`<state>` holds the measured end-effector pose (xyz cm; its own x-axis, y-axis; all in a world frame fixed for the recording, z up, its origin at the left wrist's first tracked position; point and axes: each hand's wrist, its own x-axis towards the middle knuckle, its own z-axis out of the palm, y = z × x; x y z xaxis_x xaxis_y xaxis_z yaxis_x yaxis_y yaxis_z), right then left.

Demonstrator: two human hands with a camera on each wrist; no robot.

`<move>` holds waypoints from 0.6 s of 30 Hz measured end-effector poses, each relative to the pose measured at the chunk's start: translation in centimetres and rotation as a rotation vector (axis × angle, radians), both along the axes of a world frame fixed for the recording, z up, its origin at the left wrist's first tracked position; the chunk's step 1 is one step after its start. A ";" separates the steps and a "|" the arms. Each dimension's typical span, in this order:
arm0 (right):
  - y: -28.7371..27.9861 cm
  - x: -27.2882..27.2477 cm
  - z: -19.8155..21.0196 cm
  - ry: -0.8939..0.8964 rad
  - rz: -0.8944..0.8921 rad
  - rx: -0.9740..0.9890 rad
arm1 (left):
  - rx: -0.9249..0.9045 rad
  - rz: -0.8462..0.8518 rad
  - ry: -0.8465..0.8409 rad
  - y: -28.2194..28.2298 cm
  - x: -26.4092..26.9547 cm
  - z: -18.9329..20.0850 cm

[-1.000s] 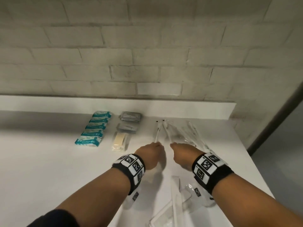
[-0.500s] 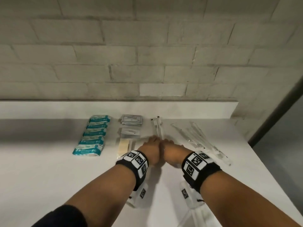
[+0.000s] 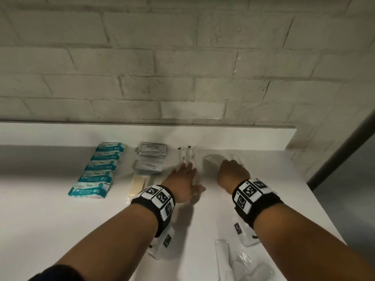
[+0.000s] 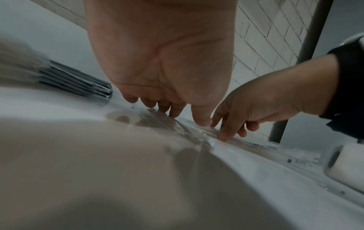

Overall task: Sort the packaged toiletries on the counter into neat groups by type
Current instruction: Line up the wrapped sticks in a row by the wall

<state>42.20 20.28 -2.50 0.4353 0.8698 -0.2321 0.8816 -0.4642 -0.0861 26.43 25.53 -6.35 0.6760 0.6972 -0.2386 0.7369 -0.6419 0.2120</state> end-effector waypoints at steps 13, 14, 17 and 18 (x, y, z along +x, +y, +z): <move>-0.6 0.5 2.0 -0.077 0.528 -0.052 | 0.034 -0.006 0.049 -0.3 0.0 -0.1; -1.0 0.7 1.3 -0.051 0.526 -0.109 | 0.031 -0.004 0.045 -0.2 0.0 -0.2; -2.0 0.6 0.9 -0.015 0.457 -0.108 | 0.011 0.002 0.046 0.0 0.0 -0.3; -2.3 0.3 0.9 -0.008 0.451 -0.105 | 0.001 0.005 0.041 0.0 0.0 -0.3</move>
<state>42.48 17.97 -1.58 0.0213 0.9446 -0.3274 0.9978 -0.0405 -0.0517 26.48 25.51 -6.62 0.6622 0.7007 -0.2657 0.7481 -0.6385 0.1807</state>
